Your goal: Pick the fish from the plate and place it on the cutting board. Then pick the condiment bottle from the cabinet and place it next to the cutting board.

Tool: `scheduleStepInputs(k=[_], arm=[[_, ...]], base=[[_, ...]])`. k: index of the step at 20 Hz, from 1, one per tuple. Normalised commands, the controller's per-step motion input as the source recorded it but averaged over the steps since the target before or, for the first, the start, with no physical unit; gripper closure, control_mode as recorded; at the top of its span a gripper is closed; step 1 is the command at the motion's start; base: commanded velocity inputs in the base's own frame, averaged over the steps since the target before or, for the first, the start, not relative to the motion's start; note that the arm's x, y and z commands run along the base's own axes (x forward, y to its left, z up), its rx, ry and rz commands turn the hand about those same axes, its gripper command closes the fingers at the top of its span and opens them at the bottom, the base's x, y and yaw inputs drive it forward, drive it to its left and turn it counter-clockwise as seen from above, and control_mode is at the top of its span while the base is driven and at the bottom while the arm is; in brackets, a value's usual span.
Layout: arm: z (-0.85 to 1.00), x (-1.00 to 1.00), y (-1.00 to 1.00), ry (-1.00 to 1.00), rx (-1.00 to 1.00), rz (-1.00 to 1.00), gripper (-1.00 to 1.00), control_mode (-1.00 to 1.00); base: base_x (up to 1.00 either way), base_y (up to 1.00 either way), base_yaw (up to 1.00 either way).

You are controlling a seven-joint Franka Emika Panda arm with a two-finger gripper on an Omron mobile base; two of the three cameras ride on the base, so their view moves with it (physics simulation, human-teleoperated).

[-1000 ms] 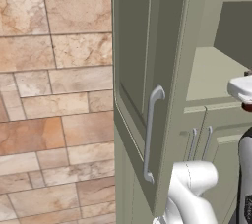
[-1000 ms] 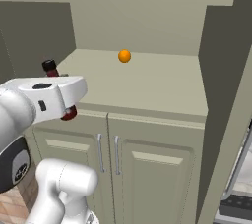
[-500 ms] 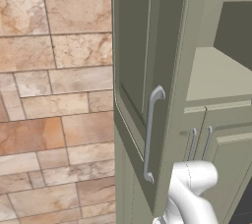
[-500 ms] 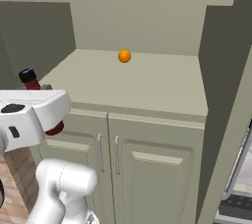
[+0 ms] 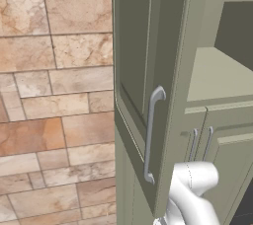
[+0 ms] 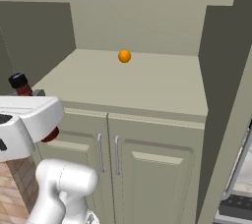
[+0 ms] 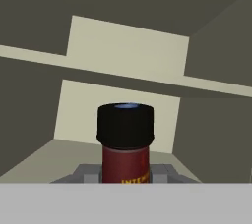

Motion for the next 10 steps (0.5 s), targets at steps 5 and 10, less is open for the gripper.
scheduleStepInputs(k=[5,10], arm=[[0.02,-0.26,0.0,-0.01,0.0,0.0,1.0,-1.0],[0.0,-0.1,0.0,-0.01,0.0,0.0,1.0,1.0]], base=[[0.0,0.0,0.0],[-0.06,0.0,0.0]])
